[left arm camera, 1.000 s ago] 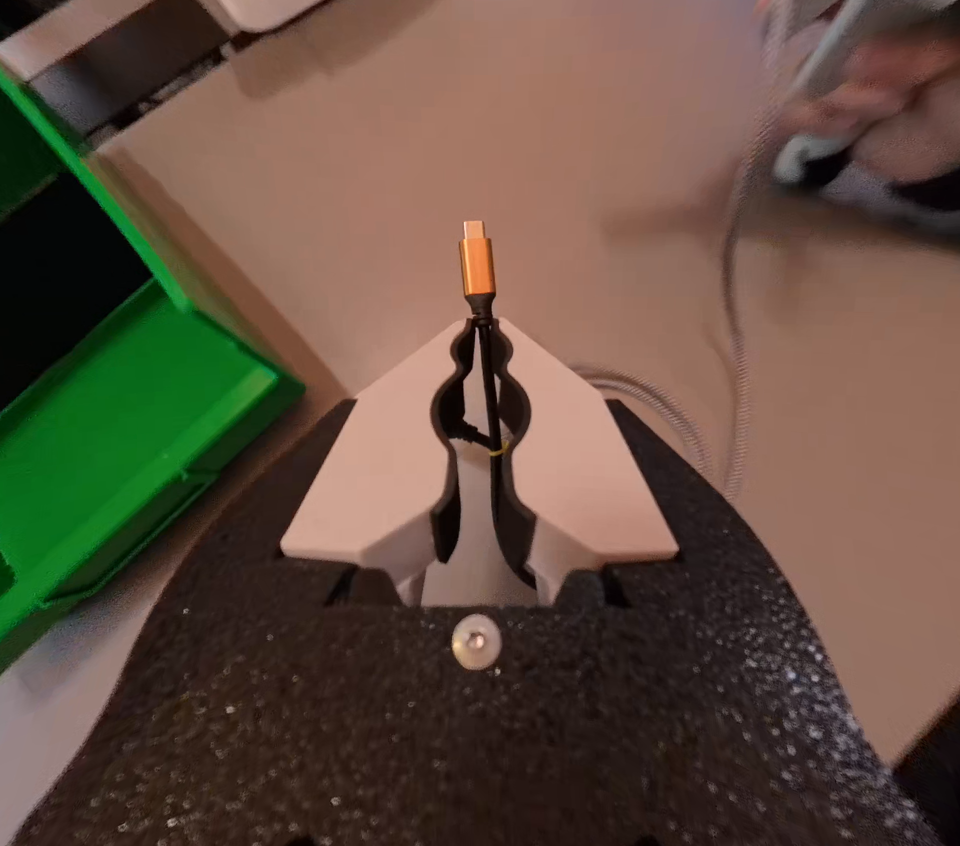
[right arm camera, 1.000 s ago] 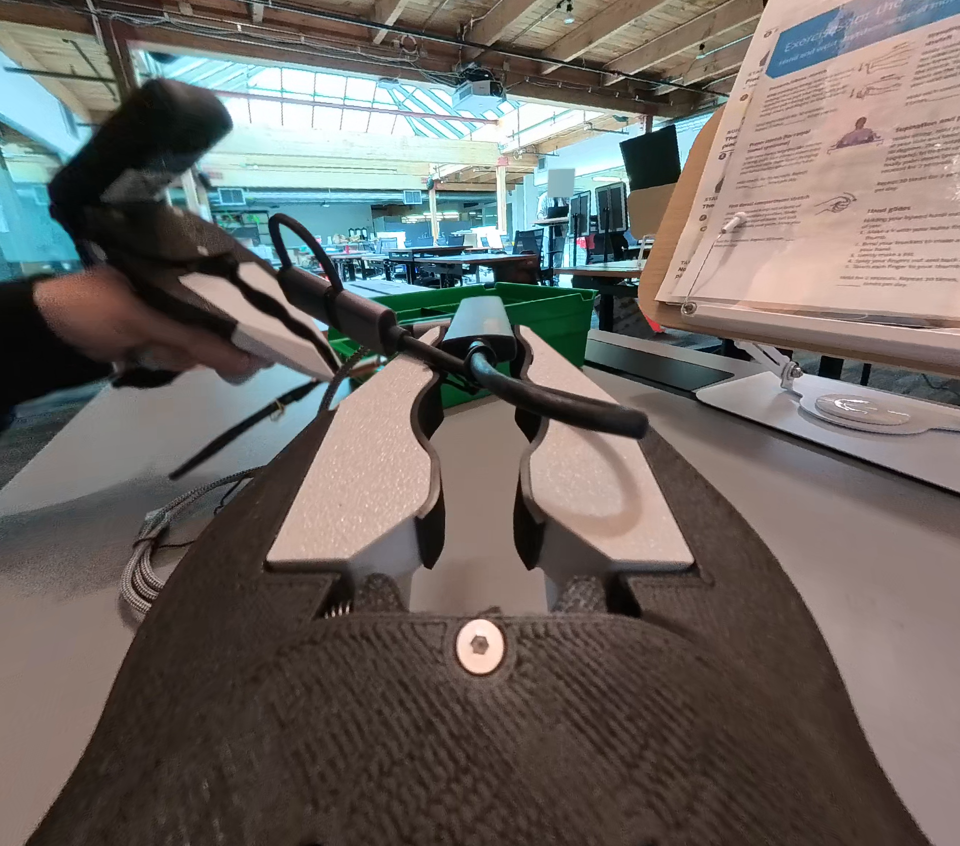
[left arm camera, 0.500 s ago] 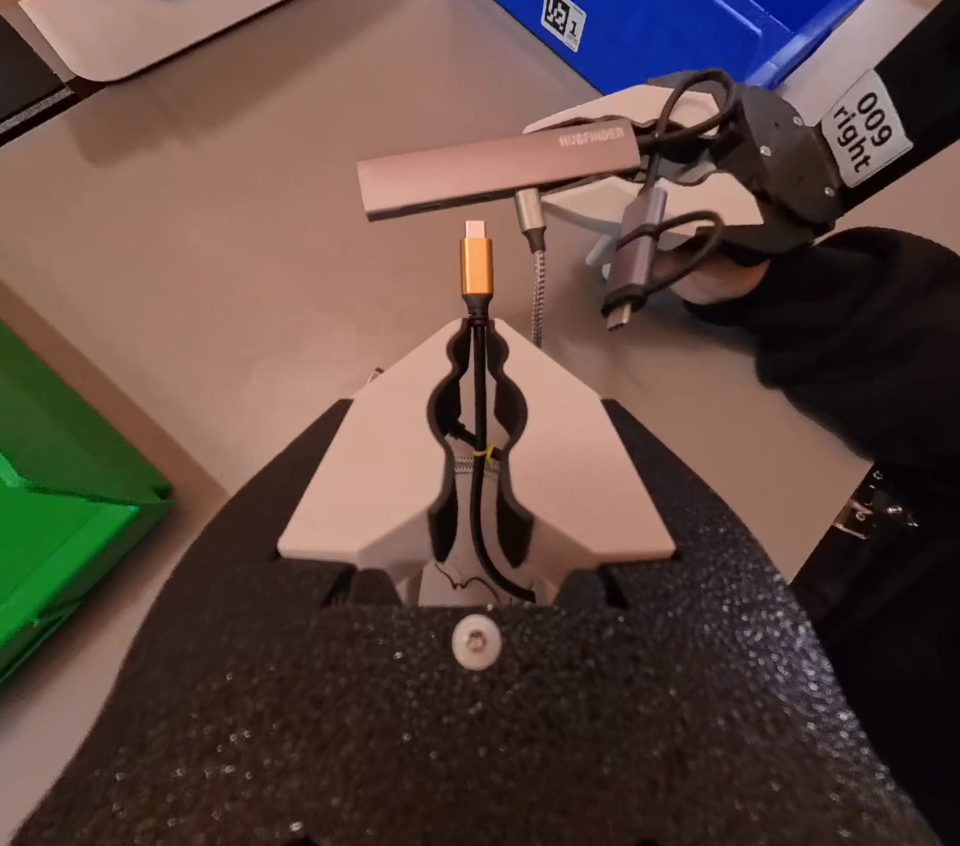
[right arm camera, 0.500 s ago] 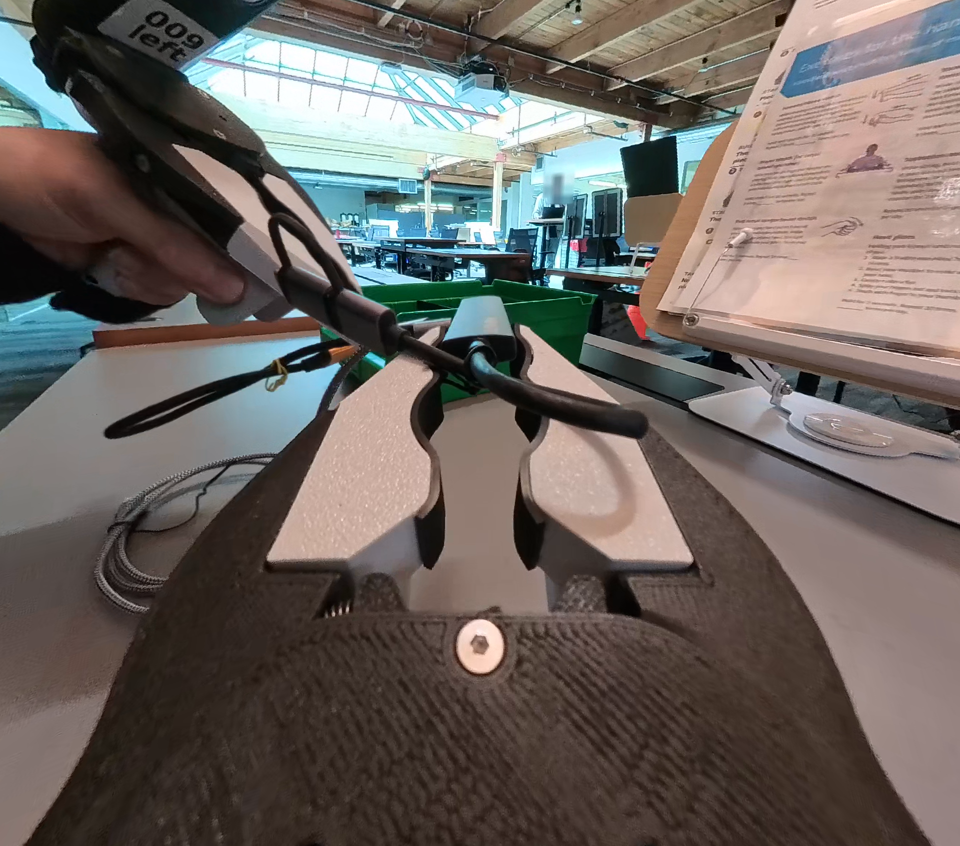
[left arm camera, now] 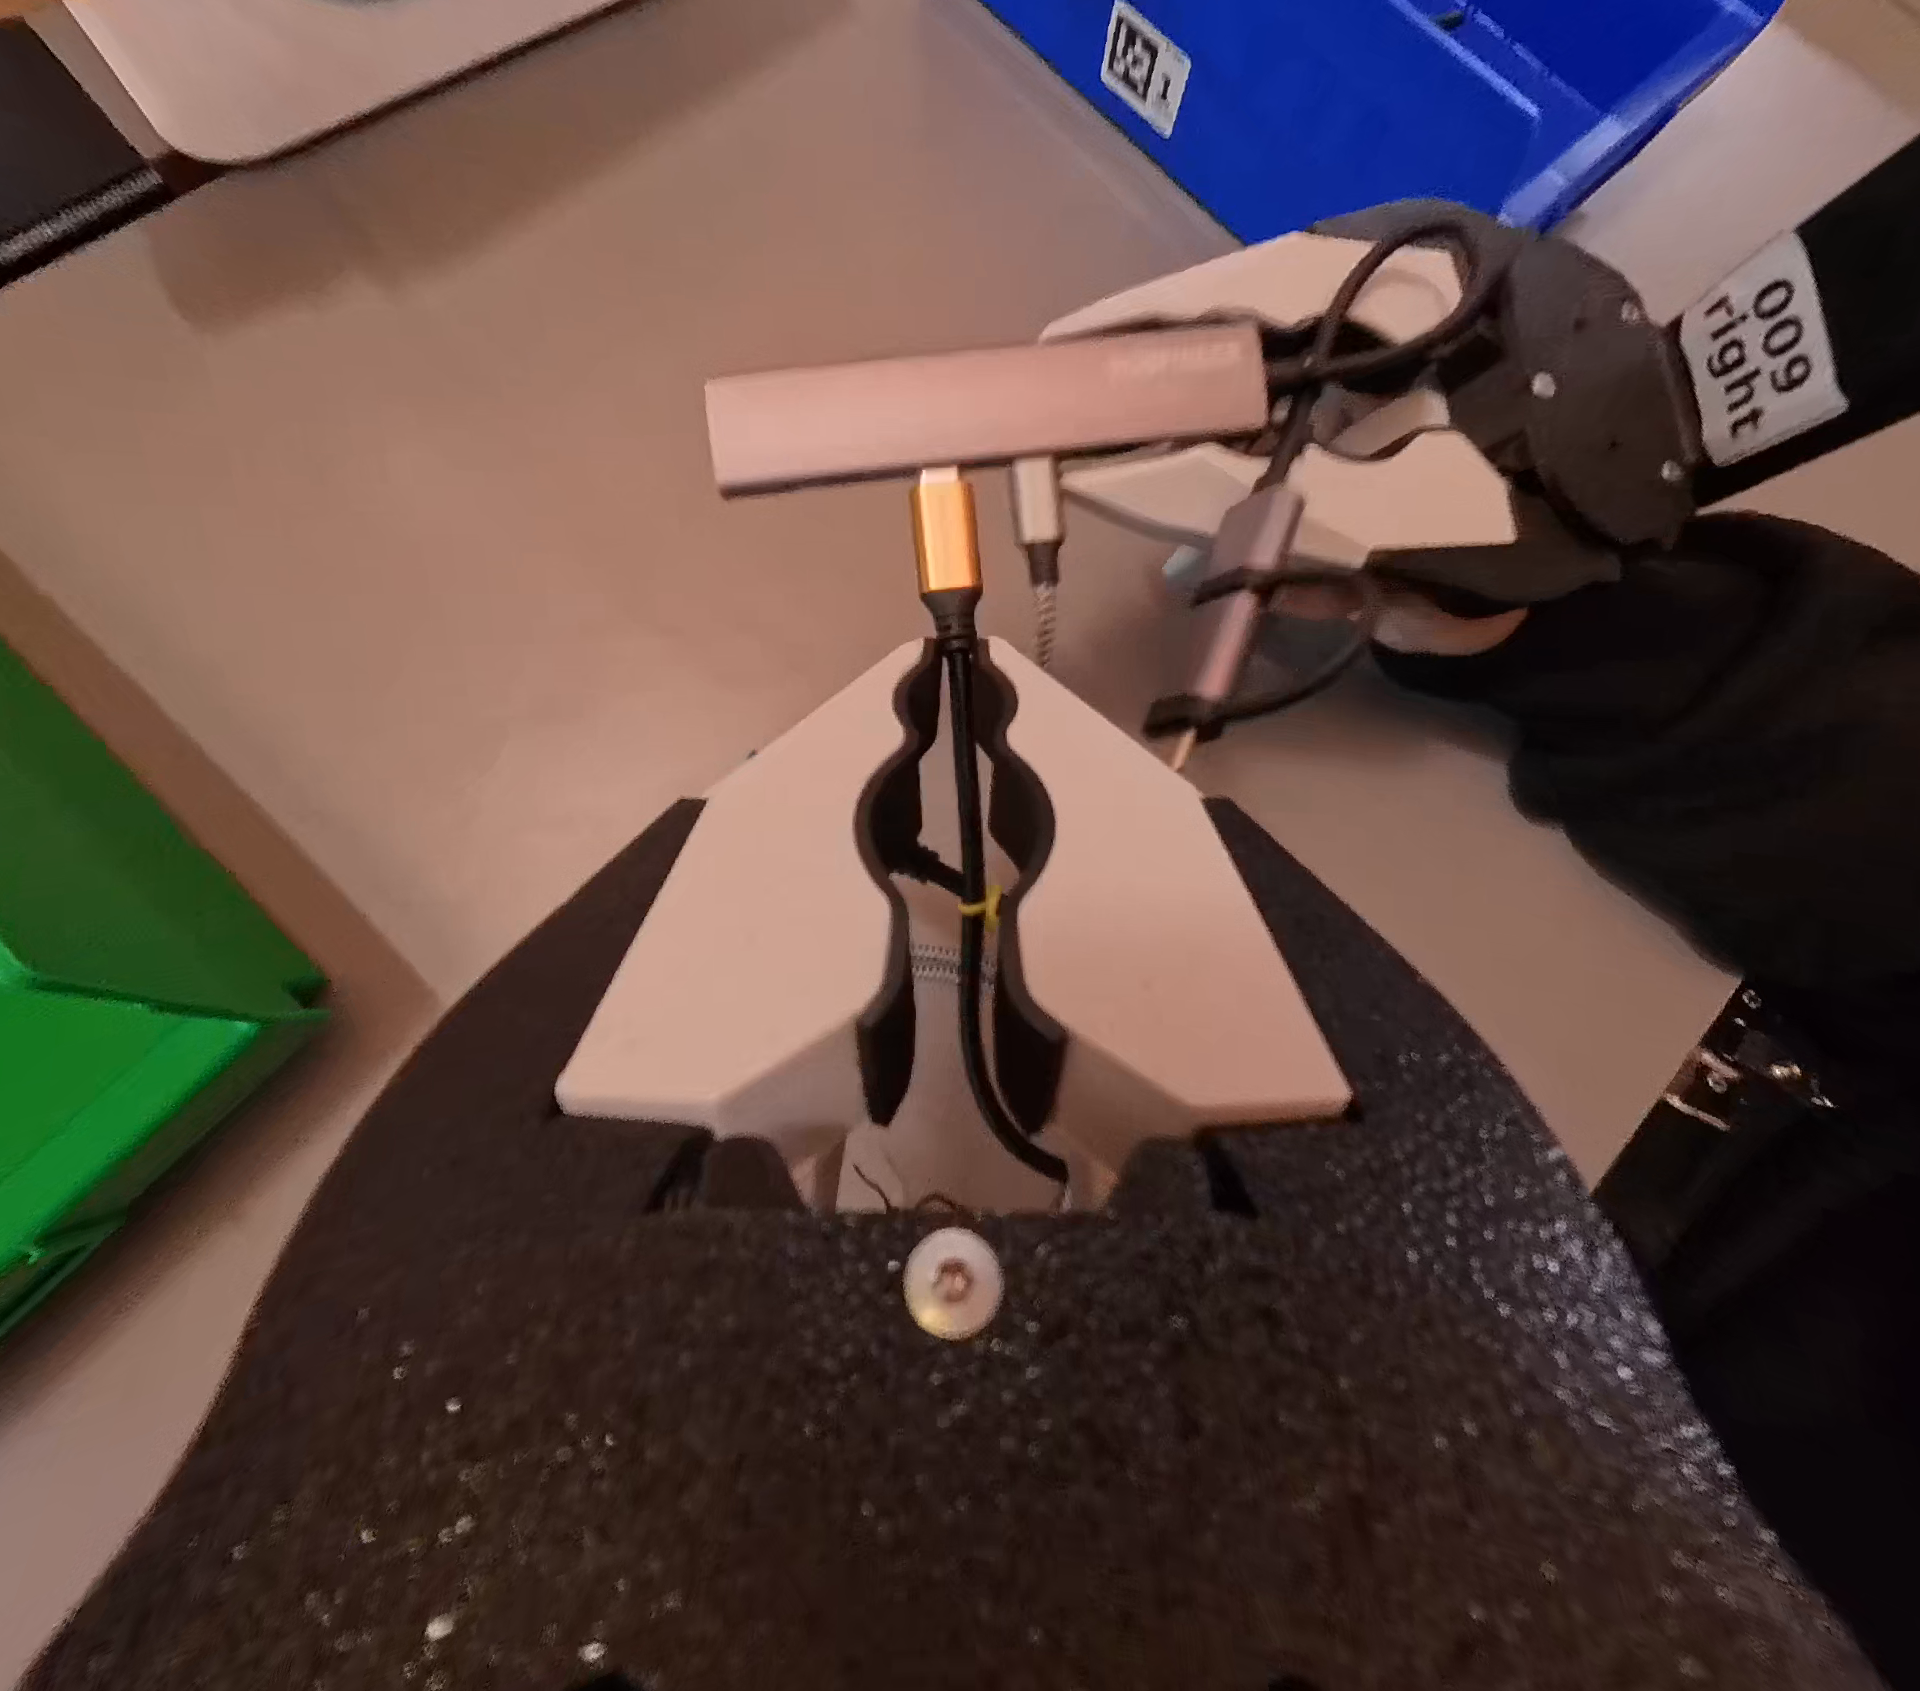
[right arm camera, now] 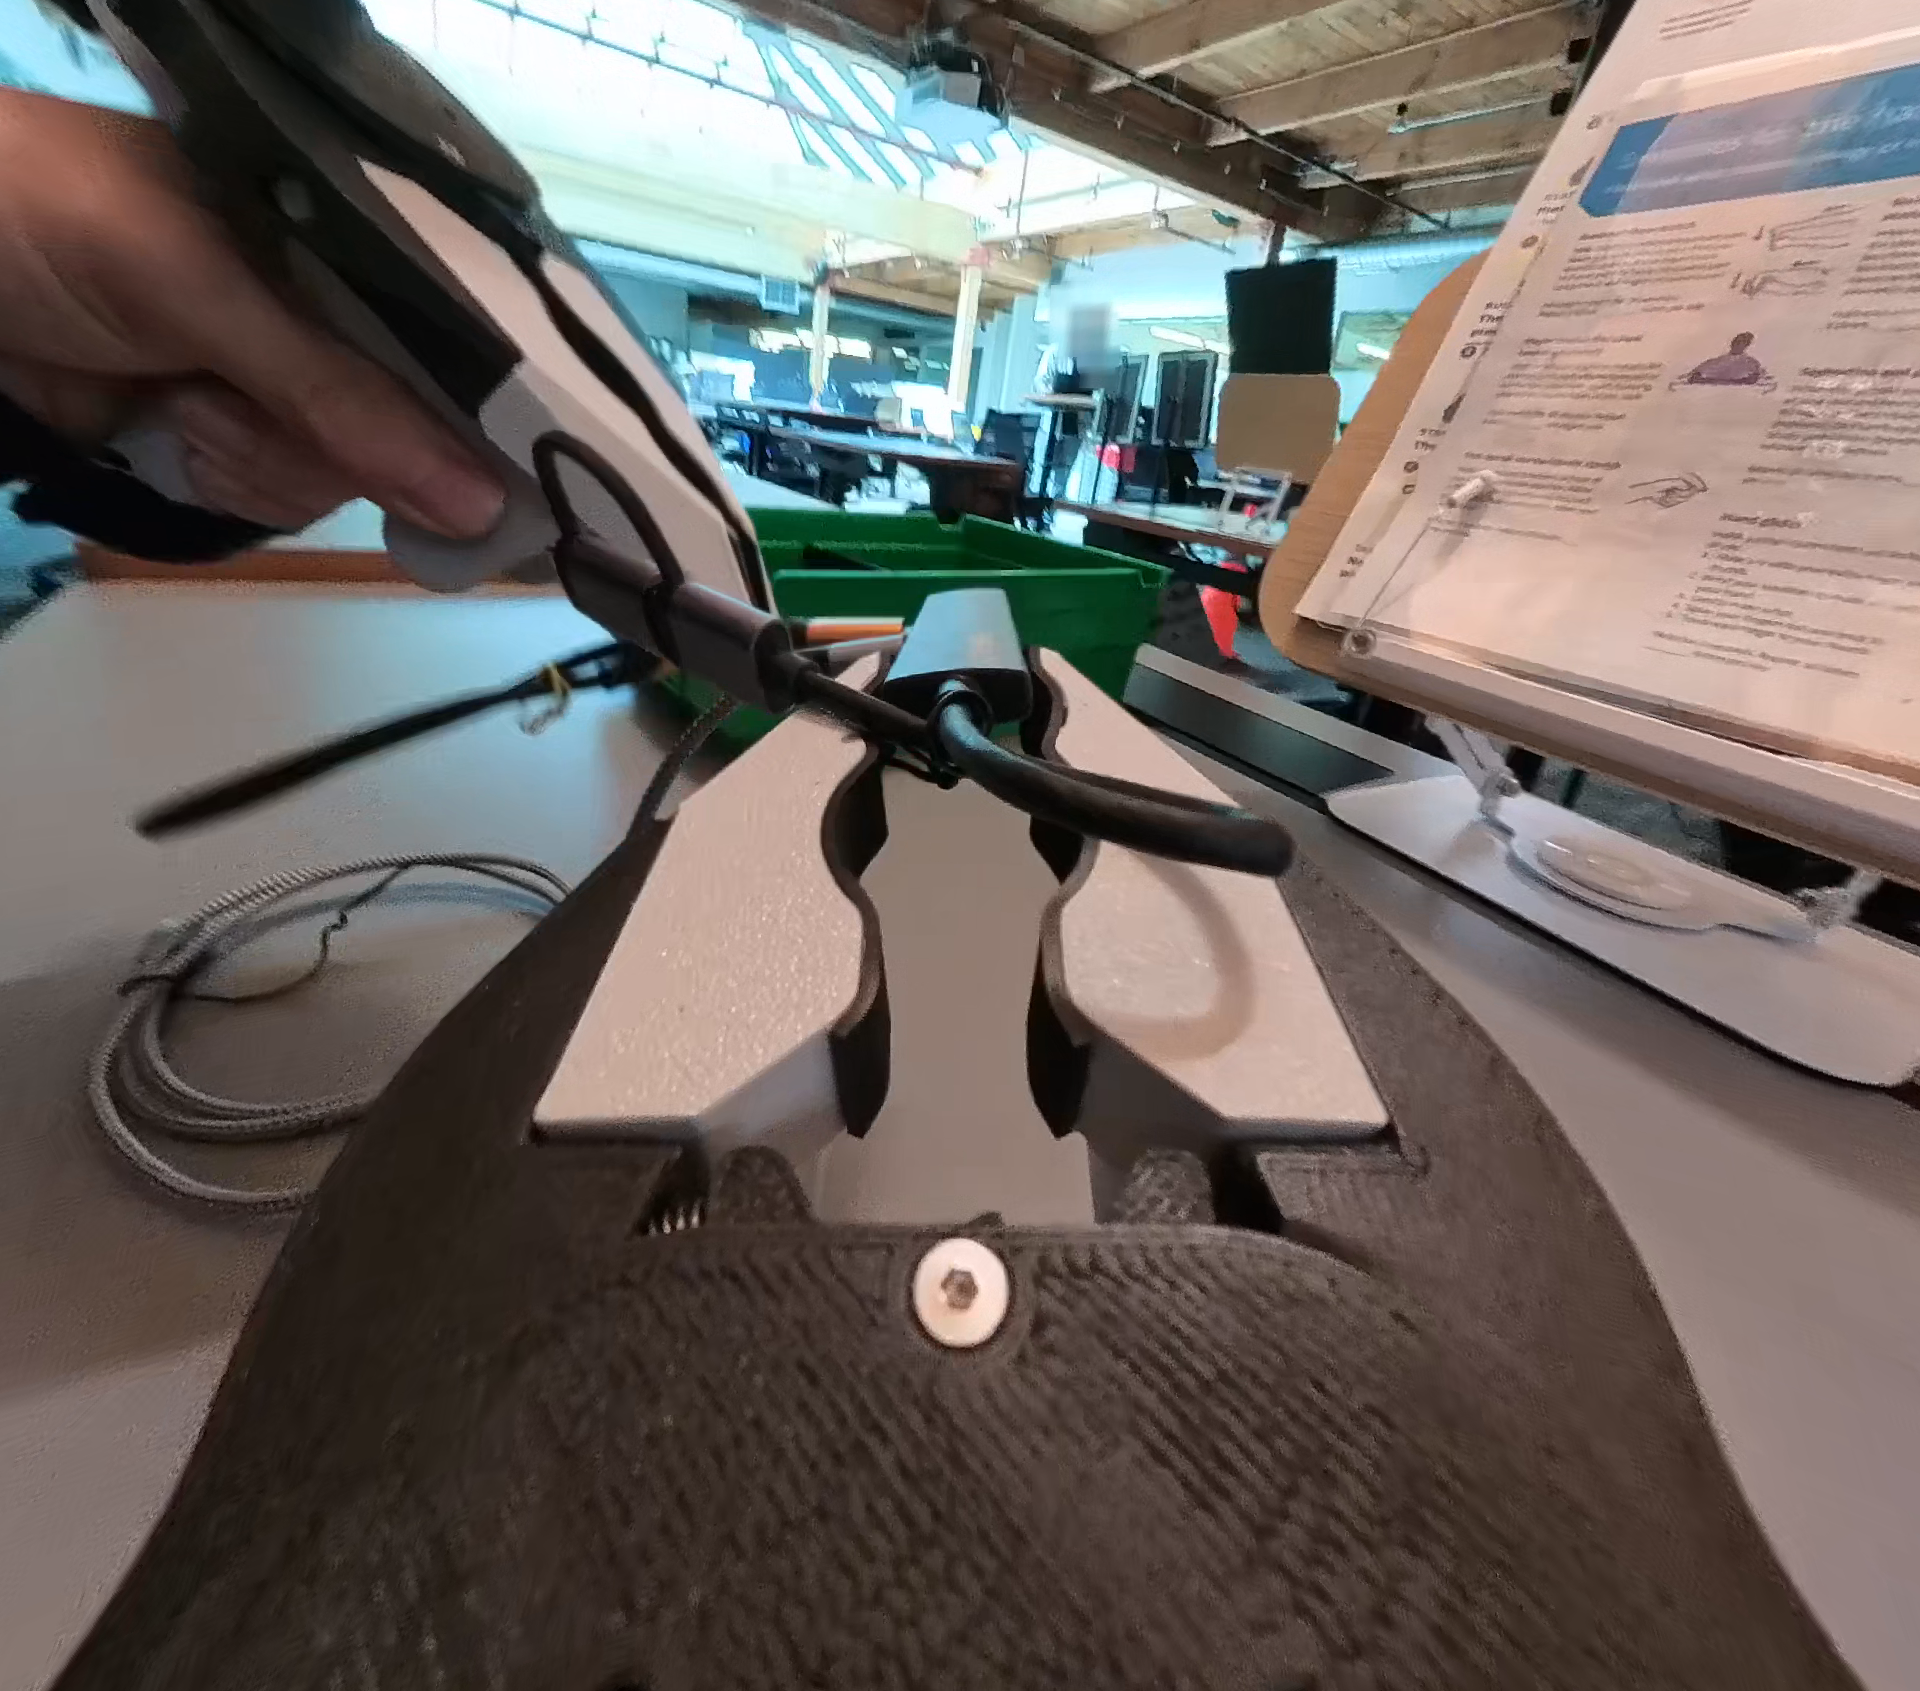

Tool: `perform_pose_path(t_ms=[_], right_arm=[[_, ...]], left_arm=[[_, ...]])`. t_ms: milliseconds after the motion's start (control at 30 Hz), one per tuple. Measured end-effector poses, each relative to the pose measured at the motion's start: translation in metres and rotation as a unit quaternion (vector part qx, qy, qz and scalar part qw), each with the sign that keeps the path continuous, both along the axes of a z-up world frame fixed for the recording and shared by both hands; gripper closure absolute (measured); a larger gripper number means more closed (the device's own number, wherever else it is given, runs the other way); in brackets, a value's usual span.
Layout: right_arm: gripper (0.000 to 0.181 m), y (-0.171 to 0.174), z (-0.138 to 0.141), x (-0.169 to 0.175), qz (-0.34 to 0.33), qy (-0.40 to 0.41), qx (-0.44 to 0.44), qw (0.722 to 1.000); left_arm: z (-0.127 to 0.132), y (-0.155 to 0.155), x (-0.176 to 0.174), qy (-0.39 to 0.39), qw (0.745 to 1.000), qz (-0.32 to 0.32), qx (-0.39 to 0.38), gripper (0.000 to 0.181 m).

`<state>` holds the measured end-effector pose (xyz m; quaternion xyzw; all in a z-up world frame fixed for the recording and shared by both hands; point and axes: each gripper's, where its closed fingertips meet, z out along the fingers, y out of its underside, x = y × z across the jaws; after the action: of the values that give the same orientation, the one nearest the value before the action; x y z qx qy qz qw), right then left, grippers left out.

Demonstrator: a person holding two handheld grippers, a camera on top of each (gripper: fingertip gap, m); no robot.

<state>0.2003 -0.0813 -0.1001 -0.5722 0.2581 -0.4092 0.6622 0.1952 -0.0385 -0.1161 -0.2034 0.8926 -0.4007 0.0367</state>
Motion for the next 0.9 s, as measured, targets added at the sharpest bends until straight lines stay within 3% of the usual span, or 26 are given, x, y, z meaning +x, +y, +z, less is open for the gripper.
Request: perform_pose_path(t_ms=[33,200,333,500,900], right_arm=[[0.160,0.000,-0.001,0.001,-0.008,0.002,-0.003,1.000],[0.160,-0.002,0.000,0.000,-0.007,0.020,0.015,1.000],[0.159,-0.007,-0.001,0.003,-0.013,0.033,0.027,0.999],[0.160,-0.008,-0.001,0.004,-0.010,0.041,0.040,0.998],[0.159,-0.007,-0.008,0.007,-0.017,0.064,0.034,0.997]], left_arm=[[0.002,-0.001,0.001,-0.009,1.000,0.003,-0.005,0.179],[-0.003,-0.005,0.002,-0.059,0.998,0.010,0.005,0.179],[0.005,-0.010,0.005,-0.086,0.995,0.022,-0.038,0.179],[-0.001,-0.012,0.006,-0.125,0.992,0.024,-0.014,0.179],[0.002,-0.011,0.012,-0.129,0.989,0.048,-0.060,0.178]])
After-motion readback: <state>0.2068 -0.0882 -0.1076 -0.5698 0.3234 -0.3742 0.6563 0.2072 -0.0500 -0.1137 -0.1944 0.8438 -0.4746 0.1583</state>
